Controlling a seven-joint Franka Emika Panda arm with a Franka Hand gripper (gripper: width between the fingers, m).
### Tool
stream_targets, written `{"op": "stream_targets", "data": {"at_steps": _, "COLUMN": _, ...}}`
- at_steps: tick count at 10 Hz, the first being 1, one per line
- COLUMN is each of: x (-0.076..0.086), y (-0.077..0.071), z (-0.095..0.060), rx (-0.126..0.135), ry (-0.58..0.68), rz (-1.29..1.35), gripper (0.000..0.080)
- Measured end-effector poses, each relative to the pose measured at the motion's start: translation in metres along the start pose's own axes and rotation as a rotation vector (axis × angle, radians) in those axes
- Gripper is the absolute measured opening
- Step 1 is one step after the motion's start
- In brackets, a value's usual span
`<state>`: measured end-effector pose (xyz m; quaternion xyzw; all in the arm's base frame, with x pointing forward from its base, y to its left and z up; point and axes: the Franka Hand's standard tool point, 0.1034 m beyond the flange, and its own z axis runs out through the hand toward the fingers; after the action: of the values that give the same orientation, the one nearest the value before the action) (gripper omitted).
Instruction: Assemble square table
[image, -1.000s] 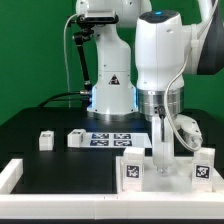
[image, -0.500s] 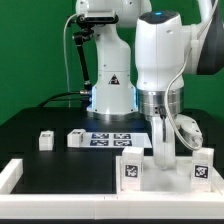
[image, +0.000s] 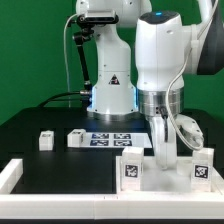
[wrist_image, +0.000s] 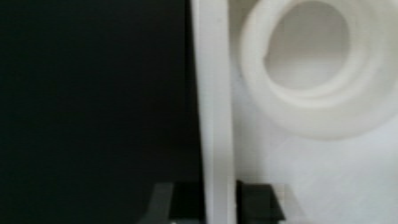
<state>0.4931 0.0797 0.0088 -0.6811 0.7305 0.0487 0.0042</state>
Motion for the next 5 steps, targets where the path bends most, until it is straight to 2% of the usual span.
{"op": "stream_targets", "data": {"at_steps": 2, "x": 0.004, "y": 0.001, "z": -0.001, "rx": 0.003, "ry": 0.0, "rz": -0.099, "gripper": 0.0077}}
{"op": "stream_targets", "data": {"at_steps": 3, "x": 0.021, "y": 0.008, "z": -0.005, "rx": 0.003, "ry": -0.011, "rz": -0.241, "gripper": 0.0076}}
{"op": "stream_targets", "data": {"at_steps": 4, "x": 0.029, "y": 0.011, "z": -0.006, "rx": 0.009, "ry": -0.003, "rz": -0.321, "gripper": 0.0076}}
{"op": "stream_targets", "data": {"at_steps": 5, "x": 0.039, "y": 0.013, "z": -0.004, "rx": 0.029, "ry": 0.02, "rz": -0.425, "gripper": 0.0076}}
